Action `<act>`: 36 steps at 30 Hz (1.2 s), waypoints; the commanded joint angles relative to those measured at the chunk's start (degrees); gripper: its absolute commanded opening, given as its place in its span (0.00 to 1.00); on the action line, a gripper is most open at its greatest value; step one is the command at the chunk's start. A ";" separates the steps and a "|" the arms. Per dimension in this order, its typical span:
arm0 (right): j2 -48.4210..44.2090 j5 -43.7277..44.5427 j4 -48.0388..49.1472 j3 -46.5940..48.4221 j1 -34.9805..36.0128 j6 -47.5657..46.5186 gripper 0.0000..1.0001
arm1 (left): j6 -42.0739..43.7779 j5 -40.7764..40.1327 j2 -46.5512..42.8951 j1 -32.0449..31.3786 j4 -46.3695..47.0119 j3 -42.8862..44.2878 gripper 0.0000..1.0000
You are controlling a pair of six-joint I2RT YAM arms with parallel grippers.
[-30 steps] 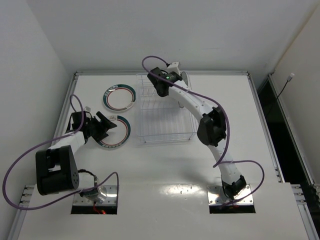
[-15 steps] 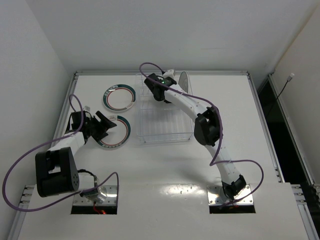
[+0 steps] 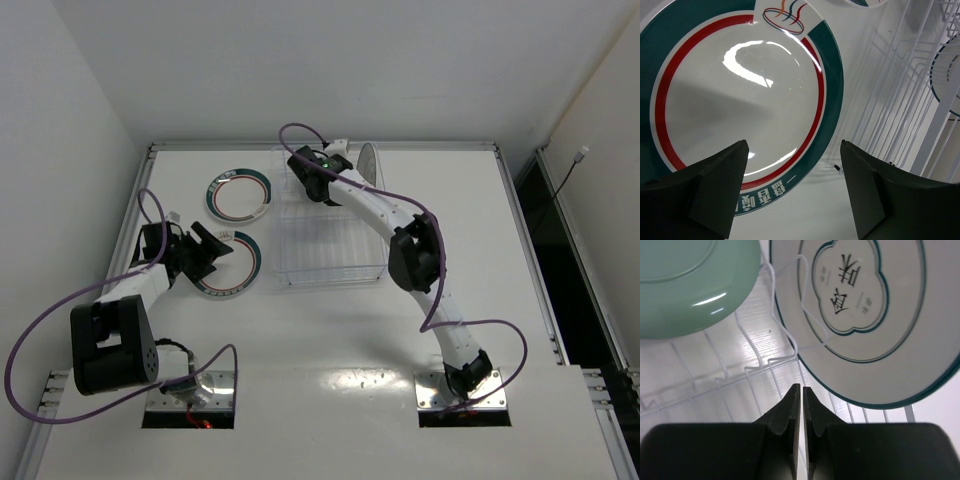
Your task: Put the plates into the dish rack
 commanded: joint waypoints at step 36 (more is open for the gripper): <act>-5.63 0.79 83.22 -32.09 5.77 -99.51 0.49 | -0.39 0.01 -1.43 -0.19 1.33 -0.91 0.71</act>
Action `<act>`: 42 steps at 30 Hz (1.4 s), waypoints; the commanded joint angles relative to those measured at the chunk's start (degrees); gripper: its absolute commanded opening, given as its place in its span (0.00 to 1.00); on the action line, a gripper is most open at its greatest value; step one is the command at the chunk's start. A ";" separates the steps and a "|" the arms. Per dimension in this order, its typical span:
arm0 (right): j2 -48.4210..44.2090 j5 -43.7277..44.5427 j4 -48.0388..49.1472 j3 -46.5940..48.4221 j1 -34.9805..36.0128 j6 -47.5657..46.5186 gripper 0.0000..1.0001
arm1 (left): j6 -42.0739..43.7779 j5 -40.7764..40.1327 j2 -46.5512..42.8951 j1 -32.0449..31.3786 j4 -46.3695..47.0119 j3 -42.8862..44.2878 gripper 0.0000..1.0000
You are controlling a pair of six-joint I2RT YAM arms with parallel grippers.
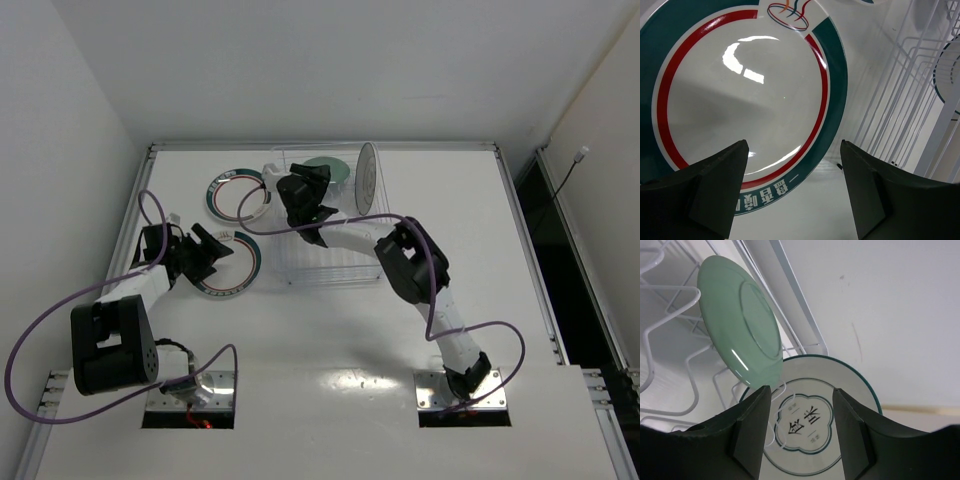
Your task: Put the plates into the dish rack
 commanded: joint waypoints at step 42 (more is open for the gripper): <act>9.05 -15.44 -11.90 12.23 -7.05 10.28 0.48 | -0.36 0.16 1.29 -0.19 1.50 -0.17 0.73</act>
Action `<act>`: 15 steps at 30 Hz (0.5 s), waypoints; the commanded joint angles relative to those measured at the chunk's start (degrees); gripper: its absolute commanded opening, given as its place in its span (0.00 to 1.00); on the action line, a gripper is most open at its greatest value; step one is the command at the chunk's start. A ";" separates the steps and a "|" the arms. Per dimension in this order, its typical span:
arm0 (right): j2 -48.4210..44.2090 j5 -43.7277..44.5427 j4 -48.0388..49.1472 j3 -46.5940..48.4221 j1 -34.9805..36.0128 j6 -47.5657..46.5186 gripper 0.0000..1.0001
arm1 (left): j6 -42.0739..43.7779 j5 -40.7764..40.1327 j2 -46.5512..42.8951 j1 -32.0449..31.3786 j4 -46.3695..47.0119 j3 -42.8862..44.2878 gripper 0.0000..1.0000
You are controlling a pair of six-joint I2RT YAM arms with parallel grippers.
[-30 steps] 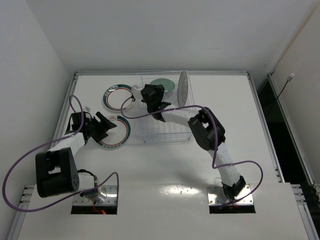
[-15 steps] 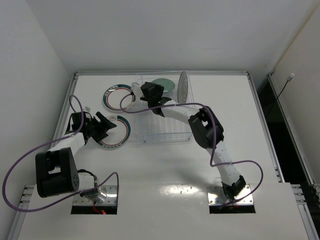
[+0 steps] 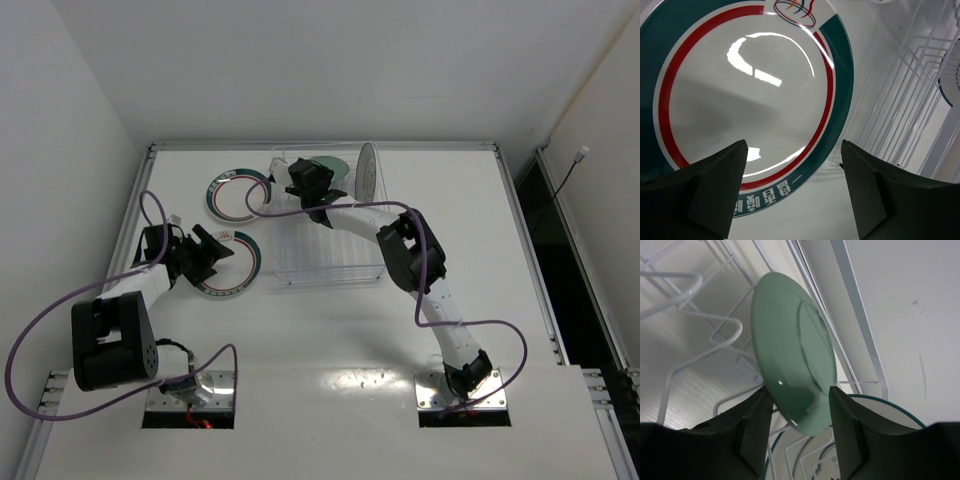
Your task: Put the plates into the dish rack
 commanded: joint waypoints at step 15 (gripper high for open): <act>5.33 12.87 7.71 4.87 -0.67 4.87 0.00 | -0.36 0.16 0.75 -0.19 1.96 0.36 0.73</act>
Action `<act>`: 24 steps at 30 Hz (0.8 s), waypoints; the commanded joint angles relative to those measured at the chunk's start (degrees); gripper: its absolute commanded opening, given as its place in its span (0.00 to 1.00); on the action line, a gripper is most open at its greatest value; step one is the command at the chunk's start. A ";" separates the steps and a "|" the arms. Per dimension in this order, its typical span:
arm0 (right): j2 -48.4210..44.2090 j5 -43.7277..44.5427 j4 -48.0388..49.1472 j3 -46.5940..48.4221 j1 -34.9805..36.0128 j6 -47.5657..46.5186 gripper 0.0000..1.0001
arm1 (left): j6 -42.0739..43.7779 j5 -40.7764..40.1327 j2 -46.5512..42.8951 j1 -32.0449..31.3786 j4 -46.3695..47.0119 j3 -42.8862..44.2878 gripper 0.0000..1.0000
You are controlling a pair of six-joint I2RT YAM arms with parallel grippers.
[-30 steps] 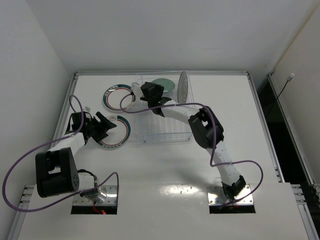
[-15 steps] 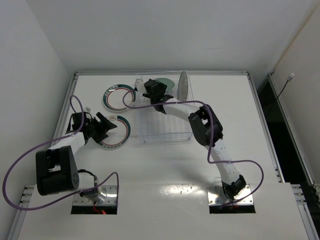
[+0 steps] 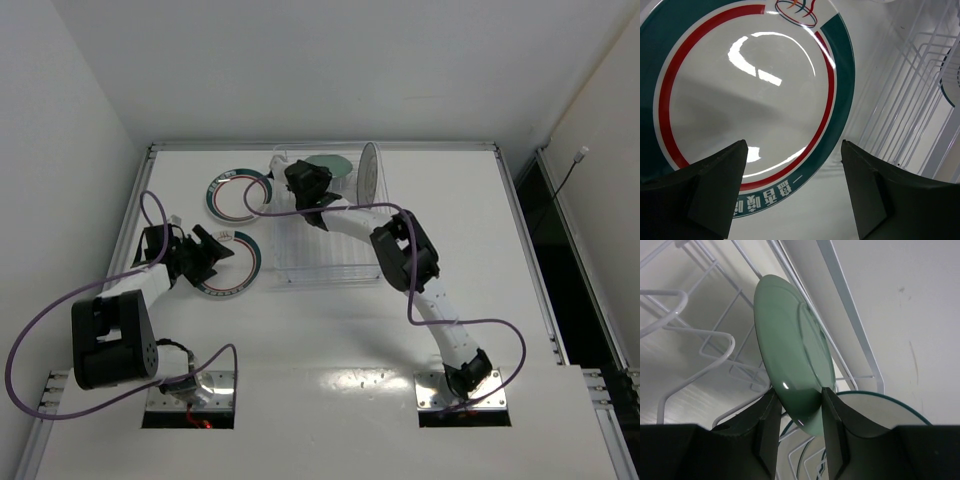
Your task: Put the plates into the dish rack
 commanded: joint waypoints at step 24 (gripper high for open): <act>-10.29 29.66 18.19 10.74 -0.46 3.51 0.00 | -0.36 1.22 0.27 -0.19 1.97 0.36 0.73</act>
